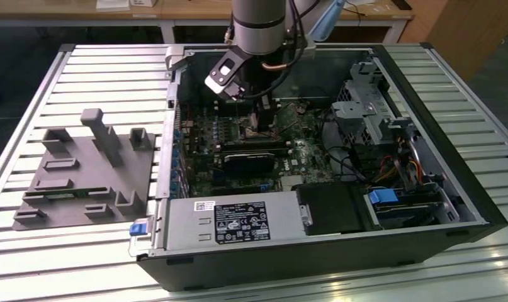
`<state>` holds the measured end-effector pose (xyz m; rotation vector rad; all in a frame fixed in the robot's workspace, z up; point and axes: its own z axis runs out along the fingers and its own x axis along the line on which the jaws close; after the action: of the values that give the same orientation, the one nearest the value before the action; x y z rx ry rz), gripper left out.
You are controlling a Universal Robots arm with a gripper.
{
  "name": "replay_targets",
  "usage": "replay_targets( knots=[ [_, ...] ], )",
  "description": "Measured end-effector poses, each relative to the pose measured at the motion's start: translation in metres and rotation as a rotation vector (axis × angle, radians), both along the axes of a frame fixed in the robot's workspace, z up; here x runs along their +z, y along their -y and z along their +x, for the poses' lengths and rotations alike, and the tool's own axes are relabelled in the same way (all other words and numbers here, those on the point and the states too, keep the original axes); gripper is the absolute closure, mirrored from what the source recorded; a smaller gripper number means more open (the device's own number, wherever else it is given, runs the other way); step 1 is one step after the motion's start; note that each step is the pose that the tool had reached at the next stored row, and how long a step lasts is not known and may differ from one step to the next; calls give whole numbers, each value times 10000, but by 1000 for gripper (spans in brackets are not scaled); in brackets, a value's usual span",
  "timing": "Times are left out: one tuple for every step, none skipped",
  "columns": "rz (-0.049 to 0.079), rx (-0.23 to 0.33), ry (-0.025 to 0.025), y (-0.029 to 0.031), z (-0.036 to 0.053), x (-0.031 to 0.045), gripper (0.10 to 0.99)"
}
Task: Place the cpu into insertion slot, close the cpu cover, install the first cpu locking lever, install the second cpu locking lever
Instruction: 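Place the cpu into insertion slot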
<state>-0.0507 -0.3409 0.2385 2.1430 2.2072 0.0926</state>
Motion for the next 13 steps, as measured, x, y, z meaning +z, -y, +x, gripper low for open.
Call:
replay_targets(
  knots=[
    [1, -3, 0, -6, 0, -8, 549],
    [1, -6, 0, -13, 0, -16, 549],
    [1, -9, -1, -21, 0, -22, 549],
    [1, -13, 0, -30, 0, -29, 549],
    [1, -19, 0, -38, -1, -35, 549],
    [1, -24, 0, -45, -2, -40, 549],
    [1, -31, -1, -52, -4, -46, 549],
    [1, -42, -1, -58, -6, -51, 549],
    [1, -55, -1, -64, -8, -57, 549],
    [0, -71, -1, -71, -10, -62, 549],
    [1, -87, -1, -78, -12, -67, 549],
    [1, -102, -1, -85, -14, -72, 549],
    [2, -115, 0, -92, -15, -77, 549]
  ],
)
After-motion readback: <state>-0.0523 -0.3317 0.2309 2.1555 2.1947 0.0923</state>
